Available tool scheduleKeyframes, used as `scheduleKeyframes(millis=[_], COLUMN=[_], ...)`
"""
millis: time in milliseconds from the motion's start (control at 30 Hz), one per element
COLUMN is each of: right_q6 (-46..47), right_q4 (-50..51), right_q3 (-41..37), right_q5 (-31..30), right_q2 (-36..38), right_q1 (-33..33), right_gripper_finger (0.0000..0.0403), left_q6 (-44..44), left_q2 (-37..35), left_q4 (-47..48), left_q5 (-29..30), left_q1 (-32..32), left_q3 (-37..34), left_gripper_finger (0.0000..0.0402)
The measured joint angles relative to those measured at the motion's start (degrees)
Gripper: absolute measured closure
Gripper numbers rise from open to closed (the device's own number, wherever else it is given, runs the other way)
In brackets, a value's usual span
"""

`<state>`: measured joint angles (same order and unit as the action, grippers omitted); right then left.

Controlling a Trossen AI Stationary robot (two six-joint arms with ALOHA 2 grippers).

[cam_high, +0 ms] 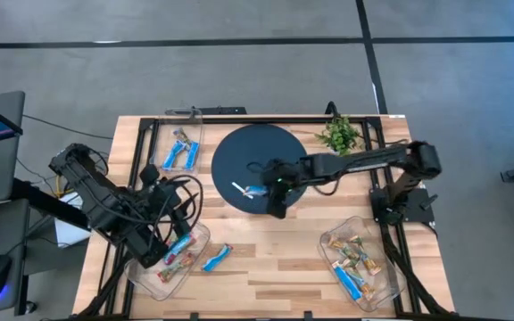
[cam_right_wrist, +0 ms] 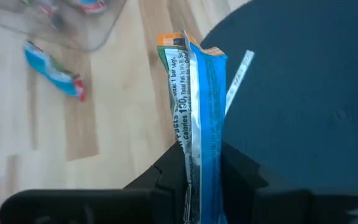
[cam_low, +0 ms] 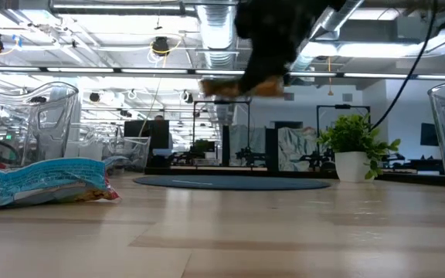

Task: Pick and place Granola Bars by type
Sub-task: Put the yellow granola bar into the bottom right transparent bin

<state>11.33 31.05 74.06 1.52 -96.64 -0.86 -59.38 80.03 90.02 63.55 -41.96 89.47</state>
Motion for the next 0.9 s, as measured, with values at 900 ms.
scheduleKeyframes(millis=[900], right_q6=[54.1], right_q4=[32.5], right_q3=[0.0], right_q5=[-14.5], right_q2=[15.8], right_q1=[-30.0], right_gripper_finger=[0.0337], left_q6=[33.2], left_q2=[-0.9], left_q4=[-9.9], left_q5=[-1.5], left_q1=[25.4], left_q3=[0.0], left_gripper_finger=[0.0224])
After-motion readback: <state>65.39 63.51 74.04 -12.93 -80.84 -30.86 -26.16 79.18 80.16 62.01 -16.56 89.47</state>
